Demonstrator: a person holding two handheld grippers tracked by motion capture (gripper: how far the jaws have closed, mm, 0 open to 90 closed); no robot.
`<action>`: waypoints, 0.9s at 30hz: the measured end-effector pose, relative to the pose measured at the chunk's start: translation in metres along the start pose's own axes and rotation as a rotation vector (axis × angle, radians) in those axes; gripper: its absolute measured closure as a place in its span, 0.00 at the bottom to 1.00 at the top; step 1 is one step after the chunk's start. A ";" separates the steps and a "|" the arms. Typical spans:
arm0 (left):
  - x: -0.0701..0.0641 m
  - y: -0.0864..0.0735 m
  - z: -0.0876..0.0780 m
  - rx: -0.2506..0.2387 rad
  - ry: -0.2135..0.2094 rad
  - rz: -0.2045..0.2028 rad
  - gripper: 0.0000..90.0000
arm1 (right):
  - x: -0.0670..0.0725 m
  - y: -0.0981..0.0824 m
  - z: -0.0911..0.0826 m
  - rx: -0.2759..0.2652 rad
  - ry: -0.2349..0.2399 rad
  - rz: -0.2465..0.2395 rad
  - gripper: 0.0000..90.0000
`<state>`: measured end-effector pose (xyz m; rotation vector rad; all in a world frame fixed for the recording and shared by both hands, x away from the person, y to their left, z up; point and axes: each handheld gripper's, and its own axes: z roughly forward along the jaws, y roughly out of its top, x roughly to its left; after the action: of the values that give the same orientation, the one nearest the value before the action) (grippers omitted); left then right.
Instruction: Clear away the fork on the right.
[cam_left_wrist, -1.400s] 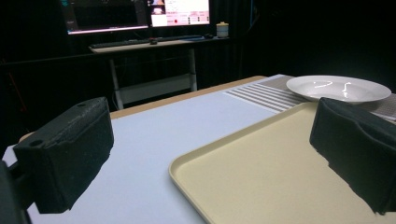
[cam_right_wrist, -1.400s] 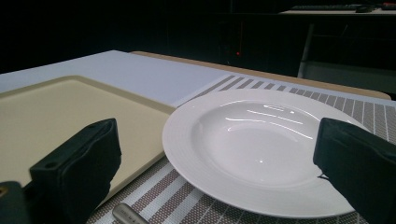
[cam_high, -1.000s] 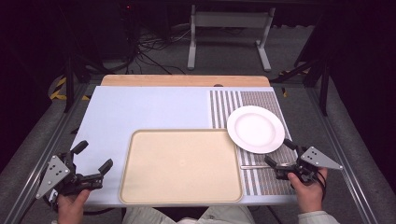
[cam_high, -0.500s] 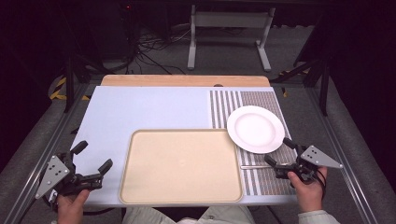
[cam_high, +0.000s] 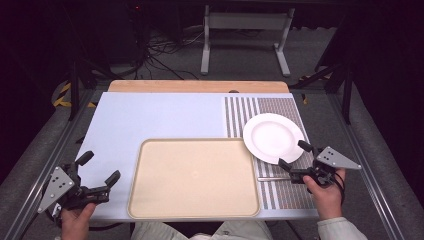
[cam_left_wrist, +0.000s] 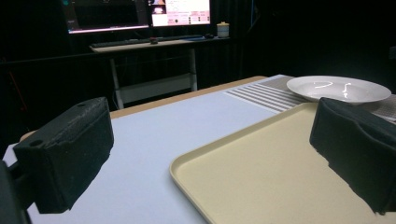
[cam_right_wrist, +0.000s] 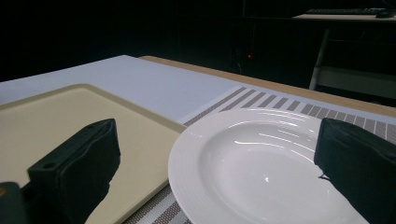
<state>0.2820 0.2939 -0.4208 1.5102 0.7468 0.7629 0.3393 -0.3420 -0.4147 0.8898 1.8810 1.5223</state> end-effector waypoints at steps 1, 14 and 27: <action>0.000 0.000 0.000 0.001 -0.001 0.002 0.00 | 0.000 0.001 0.001 0.004 0.004 0.007 0.01; 0.000 0.000 0.000 0.001 0.001 0.000 0.01 | 0.001 0.043 0.004 0.281 0.091 -0.153 0.10; -0.001 0.000 0.001 0.005 0.001 -0.003 0.01 | -0.001 0.069 0.006 0.546 0.132 -0.300 0.11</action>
<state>0.2824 0.2929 -0.4208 1.5130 0.7517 0.7598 0.3552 -0.3294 -0.3482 0.6918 2.4560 0.9191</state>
